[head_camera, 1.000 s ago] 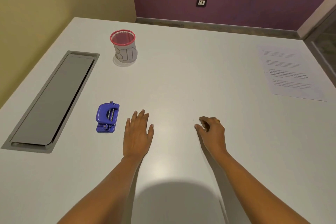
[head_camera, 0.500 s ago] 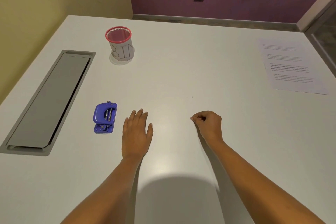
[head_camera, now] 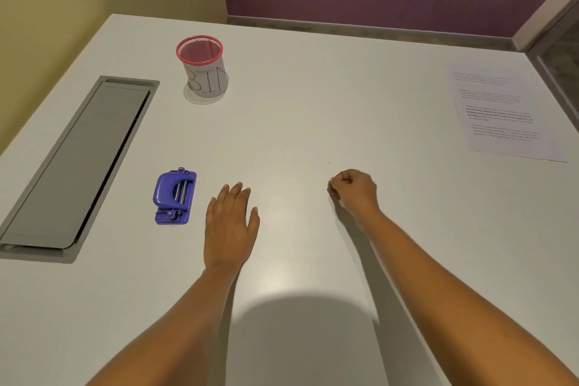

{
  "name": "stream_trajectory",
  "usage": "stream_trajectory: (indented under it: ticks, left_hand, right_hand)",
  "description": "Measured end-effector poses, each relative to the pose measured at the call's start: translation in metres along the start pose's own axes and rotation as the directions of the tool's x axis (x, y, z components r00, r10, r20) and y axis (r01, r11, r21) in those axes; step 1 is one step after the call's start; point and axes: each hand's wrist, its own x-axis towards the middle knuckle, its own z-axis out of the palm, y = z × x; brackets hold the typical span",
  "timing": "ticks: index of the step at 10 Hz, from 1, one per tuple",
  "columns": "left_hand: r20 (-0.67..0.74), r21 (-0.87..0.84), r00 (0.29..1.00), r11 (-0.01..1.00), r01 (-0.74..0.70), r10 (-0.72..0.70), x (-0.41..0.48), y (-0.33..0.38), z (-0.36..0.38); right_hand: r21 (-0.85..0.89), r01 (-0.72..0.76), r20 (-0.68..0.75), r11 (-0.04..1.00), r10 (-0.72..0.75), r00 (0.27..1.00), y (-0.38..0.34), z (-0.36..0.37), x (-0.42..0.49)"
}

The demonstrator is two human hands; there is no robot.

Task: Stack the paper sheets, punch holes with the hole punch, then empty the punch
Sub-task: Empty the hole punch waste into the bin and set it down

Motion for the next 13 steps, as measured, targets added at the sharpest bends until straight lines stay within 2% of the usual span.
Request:
stream_trajectory:
  ticks: [1, 2, 3, 5, 8, 9, 10, 11, 12, 13]
  left_hand:
    - [0.005, 0.002, 1.0, 1.0, 0.004, -0.004, 0.0, 0.001, -0.001]
    - [0.007, 0.007, 1.0, 1.0, 0.002, -0.002, -0.001, 0.001, -0.001]
    - [0.005, 0.013, 1.0, 1.0, 0.001, -0.001, -0.001, 0.001, -0.001]
    - [-0.004, 0.019, 1.0, 1.0, 0.0, 0.001, 0.0, 0.002, -0.001]
    - [-0.01, 0.028, 1.0, 1.0, -0.001, 0.001, 0.0, 0.003, 0.0]
    - [-0.01, 0.026, 1.0, 1.0, -0.002, 0.002, 0.0, 0.003, -0.001]
    - [-0.006, 0.028, 1.0, 1.0, 0.0, 0.0, 0.0, 0.003, -0.001]
    - [-0.007, 0.027, 1.0, 1.0, 0.0, 0.0, 0.0, 0.003, -0.001]
    - [-0.007, 0.027, 1.0, 1.0, -0.002, 0.002, 0.0, 0.003, 0.0]
    - [-0.015, 0.022, 1.0, 1.0, -0.001, 0.001, 0.0, 0.002, -0.001]
  right_hand:
    - [0.173, -0.13, 0.01, 0.976, 0.13, 0.991, -0.006, -0.009, 0.013]
    - [0.244, -0.162, 0.028, 0.956, 0.16, 0.987, -0.009, -0.013, 0.025]
    - [0.192, -0.136, 0.045, 0.972, 0.129, 0.991, -0.014, -0.013, 0.031]
    - [-0.029, -0.05, -0.001, 0.998, 0.05, 0.999, -0.026, -0.002, 0.041]
    - [-0.219, -0.007, 0.007, 0.976, 0.009, 1.0, -0.03, 0.009, 0.044]
    - [-0.111, -0.013, 0.035, 0.994, 0.017, 0.999, -0.033, 0.008, 0.045]
    - [0.042, -0.085, 0.026, 0.995, 0.084, 0.996, -0.033, 0.005, 0.043]
    - [0.099, -0.111, 0.028, 0.989, 0.108, 0.994, -0.032, 0.005, 0.041]
    - [0.064, -0.092, 0.08, 0.994, 0.087, 0.993, -0.034, 0.006, 0.041]
    - [-0.053, -0.039, 0.077, 0.998, 0.043, 0.996, -0.035, 0.01, 0.039]
